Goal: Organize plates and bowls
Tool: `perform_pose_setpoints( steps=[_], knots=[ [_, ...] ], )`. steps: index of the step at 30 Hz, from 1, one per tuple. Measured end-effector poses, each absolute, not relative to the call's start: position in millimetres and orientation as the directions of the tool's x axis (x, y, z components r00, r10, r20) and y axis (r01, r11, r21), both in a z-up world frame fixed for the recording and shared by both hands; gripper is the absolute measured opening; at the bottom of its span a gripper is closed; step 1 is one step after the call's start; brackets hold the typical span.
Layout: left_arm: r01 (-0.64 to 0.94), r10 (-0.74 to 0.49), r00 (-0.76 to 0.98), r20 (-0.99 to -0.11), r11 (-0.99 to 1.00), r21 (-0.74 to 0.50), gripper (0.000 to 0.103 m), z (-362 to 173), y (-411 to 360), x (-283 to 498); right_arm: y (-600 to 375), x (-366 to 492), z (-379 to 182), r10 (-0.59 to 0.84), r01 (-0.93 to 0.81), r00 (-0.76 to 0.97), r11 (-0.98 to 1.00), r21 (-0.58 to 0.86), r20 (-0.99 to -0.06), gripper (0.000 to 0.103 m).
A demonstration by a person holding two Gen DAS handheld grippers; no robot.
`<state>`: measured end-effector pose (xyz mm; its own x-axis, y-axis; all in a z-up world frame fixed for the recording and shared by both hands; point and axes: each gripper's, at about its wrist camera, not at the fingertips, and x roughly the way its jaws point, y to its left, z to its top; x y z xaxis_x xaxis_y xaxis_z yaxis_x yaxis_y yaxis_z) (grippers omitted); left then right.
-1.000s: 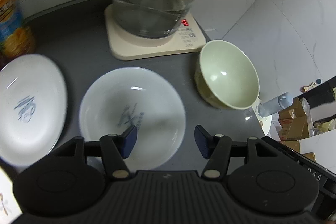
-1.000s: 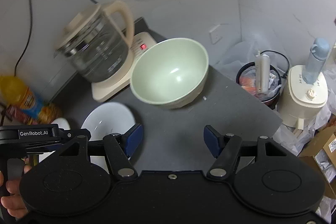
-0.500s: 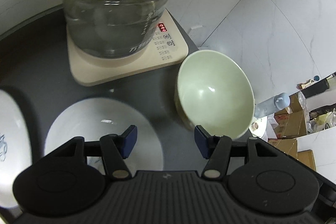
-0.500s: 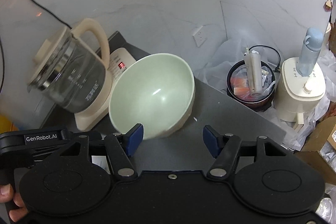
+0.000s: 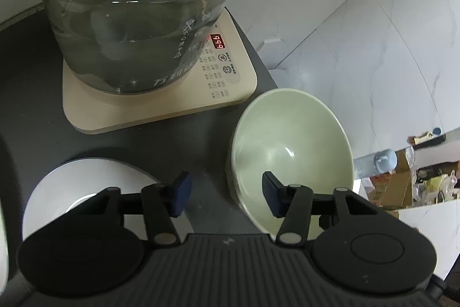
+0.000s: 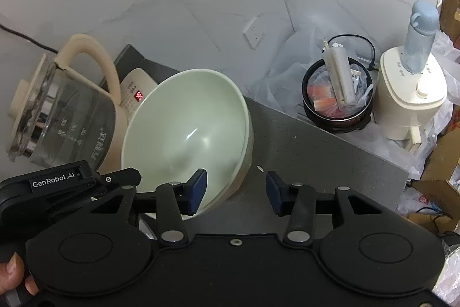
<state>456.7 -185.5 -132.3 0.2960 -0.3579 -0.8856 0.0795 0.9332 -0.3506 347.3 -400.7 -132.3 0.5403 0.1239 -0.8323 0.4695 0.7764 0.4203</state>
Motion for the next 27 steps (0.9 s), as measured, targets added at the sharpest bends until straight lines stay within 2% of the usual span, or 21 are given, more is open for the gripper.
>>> perform_pose_setpoints(
  steps=[5, 6, 9, 10, 12, 16, 27],
  knots=[
    [0.061, -0.346, 0.291, -0.892, 0.937, -0.343, 0.038, -142, -192, 461, -400, 354, -139, 0.124, 0.489, 0.525, 0.766, 0.418, -0.842, 0.044],
    [0.055, -0.340, 0.290, -0.895, 0.939, -0.340, 0.033, -144, -193, 462, -400, 356, -141, 0.121, 0.493, 0.518, 0.767, 0.411, -0.847, 0.043],
    [0.032, -0.342, 0.276, -0.898, 0.937, -0.347, 0.022, -153, -194, 464, -400, 358, -148, 0.125, 0.504, 0.501, 0.762, 0.406, -0.856, 0.035],
    [0.023, -0.348, 0.274, -0.897, 0.935, -0.355, 0.021, -156, -194, 464, -400, 358, -150, 0.134, 0.501, 0.506, 0.759, 0.417, -0.852, 0.029],
    [0.020, -0.381, 0.281, -0.881, 0.920, -0.392, 0.009, -156, -192, 463, -398, 361, -149, 0.163, 0.476, 0.513, 0.763, 0.437, -0.843, 0.021],
    [0.015, -0.366, 0.279, -0.888, 0.926, -0.378, 0.008, -155, -192, 457, -388, 362, -143, 0.140, 0.443, 0.486, 0.811, 0.381, -0.862, 0.020],
    [0.005, -0.342, 0.320, -0.884, 0.933, -0.360, 0.008, -128, -176, 427, -373, 347, -115, 0.172, 0.359, 0.508, 0.849, 0.389, -0.844, 0.020]
  ],
)
